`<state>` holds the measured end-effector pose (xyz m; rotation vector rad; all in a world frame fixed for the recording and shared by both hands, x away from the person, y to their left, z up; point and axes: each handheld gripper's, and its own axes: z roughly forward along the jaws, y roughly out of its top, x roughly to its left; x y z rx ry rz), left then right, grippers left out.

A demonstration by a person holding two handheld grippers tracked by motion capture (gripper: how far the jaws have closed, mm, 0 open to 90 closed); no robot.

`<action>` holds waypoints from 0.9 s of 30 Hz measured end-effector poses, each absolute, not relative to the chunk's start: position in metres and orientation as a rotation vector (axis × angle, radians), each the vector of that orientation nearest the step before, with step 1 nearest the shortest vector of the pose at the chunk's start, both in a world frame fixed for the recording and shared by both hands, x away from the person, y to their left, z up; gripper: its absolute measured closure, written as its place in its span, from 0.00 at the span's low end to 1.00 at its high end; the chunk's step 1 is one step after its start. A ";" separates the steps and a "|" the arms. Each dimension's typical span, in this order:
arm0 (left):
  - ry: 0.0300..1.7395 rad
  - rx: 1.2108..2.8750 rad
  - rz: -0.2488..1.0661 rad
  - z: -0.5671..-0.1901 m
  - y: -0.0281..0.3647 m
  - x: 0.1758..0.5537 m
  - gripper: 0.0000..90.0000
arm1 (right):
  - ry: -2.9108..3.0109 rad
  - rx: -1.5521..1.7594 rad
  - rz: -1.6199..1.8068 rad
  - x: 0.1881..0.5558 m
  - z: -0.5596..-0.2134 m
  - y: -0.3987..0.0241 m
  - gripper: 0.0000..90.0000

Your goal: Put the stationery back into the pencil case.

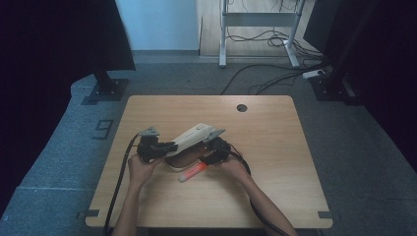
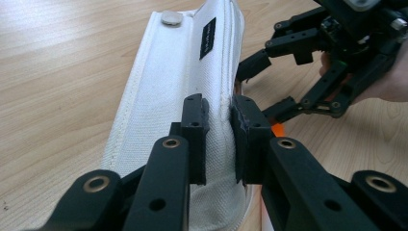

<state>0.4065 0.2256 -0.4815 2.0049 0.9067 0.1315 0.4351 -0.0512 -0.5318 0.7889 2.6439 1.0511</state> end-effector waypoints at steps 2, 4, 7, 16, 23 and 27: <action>0.906 2.007 0.133 -0.481 0.225 0.406 0.85 | 2.651 0.783 1.047 0.432 -0.531 -0.054 0.37; 0.905 2.008 0.134 -0.481 0.225 0.406 0.85 | 2.658 0.775 1.049 0.427 -0.531 -0.058 0.37; 0.905 2.008 0.134 -0.481 0.225 0.406 0.85 | 2.662 0.774 1.058 0.420 -0.532 -0.064 0.37; 0.903 2.012 0.139 -0.481 0.224 0.406 0.85 | 2.687 0.761 1.054 0.400 -0.536 -0.076 0.37; 0.902 2.012 0.139 -0.481 0.224 0.406 0.85 | 2.693 0.737 1.104 0.389 -0.520 -0.081 0.40; 0.902 2.012 0.139 -0.481 0.224 0.406 0.85 | 2.753 0.689 1.099 0.381 -0.520 -0.075 0.41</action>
